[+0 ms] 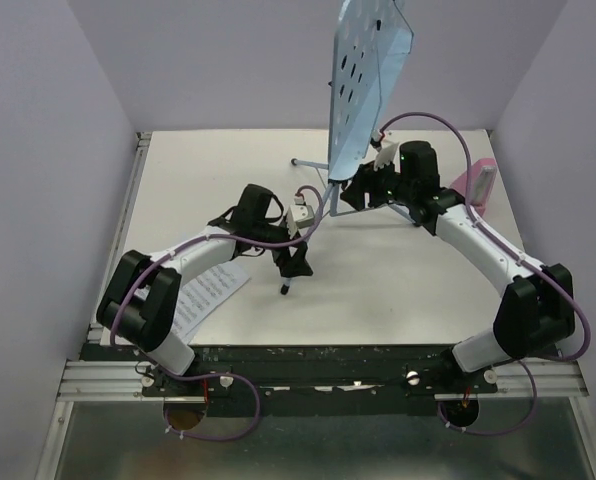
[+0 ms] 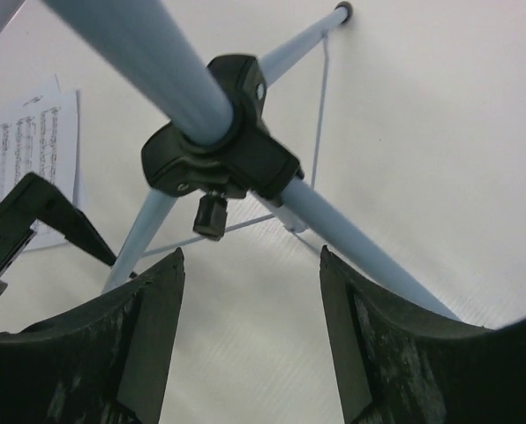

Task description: Pack up the instrument practice props

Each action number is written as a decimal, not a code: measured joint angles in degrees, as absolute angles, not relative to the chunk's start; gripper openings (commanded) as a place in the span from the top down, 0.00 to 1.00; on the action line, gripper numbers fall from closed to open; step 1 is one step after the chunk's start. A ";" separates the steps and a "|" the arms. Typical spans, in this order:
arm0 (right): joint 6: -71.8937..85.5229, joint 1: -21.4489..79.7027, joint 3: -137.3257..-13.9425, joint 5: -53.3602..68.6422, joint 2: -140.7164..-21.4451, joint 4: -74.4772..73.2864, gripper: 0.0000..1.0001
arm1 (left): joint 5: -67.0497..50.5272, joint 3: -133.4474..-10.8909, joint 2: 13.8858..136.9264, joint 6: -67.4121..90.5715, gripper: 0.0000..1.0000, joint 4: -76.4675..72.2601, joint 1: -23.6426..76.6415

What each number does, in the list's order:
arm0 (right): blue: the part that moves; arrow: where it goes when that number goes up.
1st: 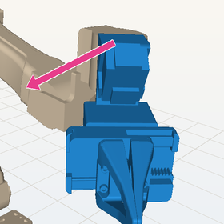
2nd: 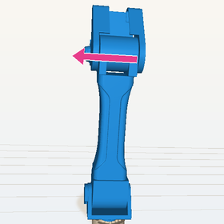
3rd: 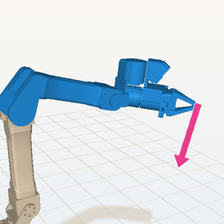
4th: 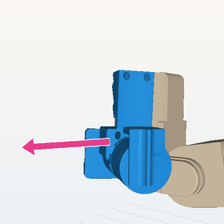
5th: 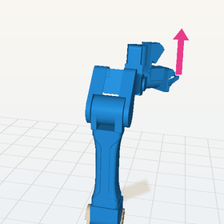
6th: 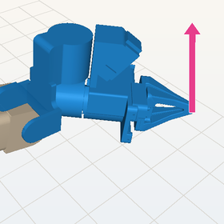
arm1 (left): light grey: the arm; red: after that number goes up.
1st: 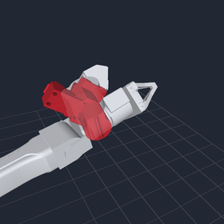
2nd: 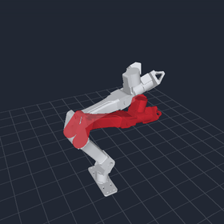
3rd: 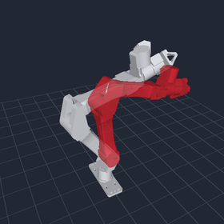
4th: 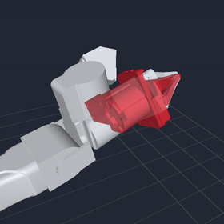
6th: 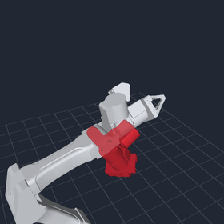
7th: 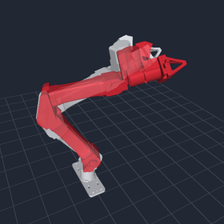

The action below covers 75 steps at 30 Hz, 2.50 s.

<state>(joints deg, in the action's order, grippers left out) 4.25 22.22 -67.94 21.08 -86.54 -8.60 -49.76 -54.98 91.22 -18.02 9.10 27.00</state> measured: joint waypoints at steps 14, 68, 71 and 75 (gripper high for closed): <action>1.30 21.74 -60.53 21.69 -75.55 -13.41 0.26 | -54.74 -71.22 87.00 -34.28 0.02 30.39 17.12; -6.52 21.63 -57.10 27.90 -69.41 -24.97 0.26 | -50.98 -109.73 122.74 -44.21 0.42 22.33 22.59; -6.96 21.61 -57.10 27.90 -69.19 -24.95 0.27 | -50.96 -109.82 123.04 -43.90 0.57 22.83 22.37; -6.98 21.50 -57.10 27.88 -69.10 -24.05 0.26 | -51.55 -109.12 122.85 -44.47 0.88 23.73 22.13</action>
